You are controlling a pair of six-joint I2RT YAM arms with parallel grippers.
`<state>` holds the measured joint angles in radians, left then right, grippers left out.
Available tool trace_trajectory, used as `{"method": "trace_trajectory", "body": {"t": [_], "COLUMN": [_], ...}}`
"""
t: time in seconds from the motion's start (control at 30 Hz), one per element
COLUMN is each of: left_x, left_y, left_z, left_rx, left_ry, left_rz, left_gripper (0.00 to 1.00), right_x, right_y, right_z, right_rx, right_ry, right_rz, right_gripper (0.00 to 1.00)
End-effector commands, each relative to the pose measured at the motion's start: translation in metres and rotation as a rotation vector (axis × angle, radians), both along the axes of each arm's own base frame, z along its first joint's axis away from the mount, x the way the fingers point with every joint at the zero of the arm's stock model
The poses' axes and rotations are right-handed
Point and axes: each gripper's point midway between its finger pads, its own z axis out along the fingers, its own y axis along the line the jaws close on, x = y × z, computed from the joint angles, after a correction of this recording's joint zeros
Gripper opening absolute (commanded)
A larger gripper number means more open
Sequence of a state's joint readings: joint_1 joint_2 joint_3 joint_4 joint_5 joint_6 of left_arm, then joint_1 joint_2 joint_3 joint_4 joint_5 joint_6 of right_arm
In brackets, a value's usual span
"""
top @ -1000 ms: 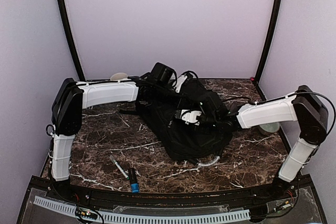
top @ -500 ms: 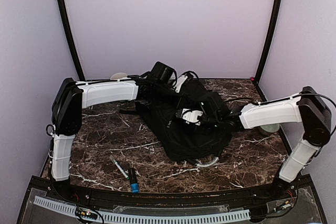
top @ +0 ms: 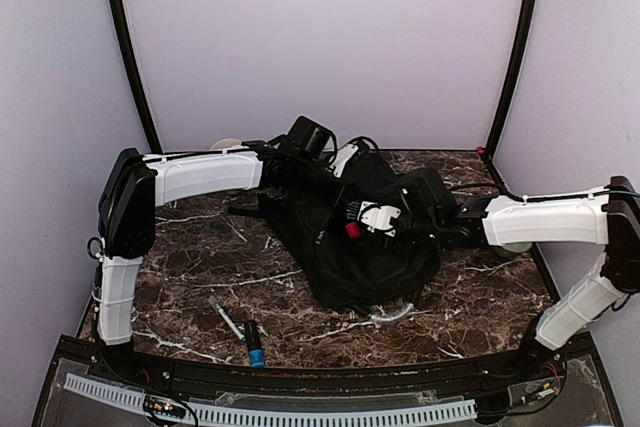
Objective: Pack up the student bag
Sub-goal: Place the stationery in the student bag.
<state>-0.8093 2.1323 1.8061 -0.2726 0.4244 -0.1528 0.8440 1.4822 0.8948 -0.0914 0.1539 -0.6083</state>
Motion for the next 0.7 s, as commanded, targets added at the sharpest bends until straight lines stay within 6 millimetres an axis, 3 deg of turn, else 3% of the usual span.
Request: {"method": "trace_trajectory", "body": {"t": [0.0, 0.07, 0.13, 0.17, 0.43, 0.67], "left_x": [-0.009, -0.01, -0.011, -0.011, -0.014, -0.018], "left_y": [-0.004, -0.004, -0.004, -0.004, -0.004, -0.004], "left_z": [0.06, 0.06, 0.061, 0.061, 0.061, 0.061], "left_rx": [-0.104, -0.104, -0.103, -0.101, -0.105, -0.103], "left_ry": [-0.061, -0.06, -0.062, -0.062, -0.054, -0.041], "left_rz": [-0.06, -0.066, -0.073, -0.076, -0.097, -0.11], "left_gripper": [0.0, 0.0, 0.0, 0.0, 0.0, 0.0], "right_x": [-0.002, 0.0, -0.007, -0.004, 0.024, 0.054], "right_y": [0.002, 0.006, 0.022, 0.024, 0.043, 0.081], "right_z": [-0.023, -0.03, -0.04, -0.042, -0.063, -0.037], "right_rx": [-0.034, -0.041, -0.068, -0.077, -0.113, 0.033], "right_ry": [0.057, 0.063, 0.066, 0.053, -0.016, -0.161], "right_rz": [0.0, 0.003, 0.138, 0.143, 0.137, 0.131], "right_gripper": [0.4, 0.4, 0.07, 0.05, 0.04, 0.04]}}
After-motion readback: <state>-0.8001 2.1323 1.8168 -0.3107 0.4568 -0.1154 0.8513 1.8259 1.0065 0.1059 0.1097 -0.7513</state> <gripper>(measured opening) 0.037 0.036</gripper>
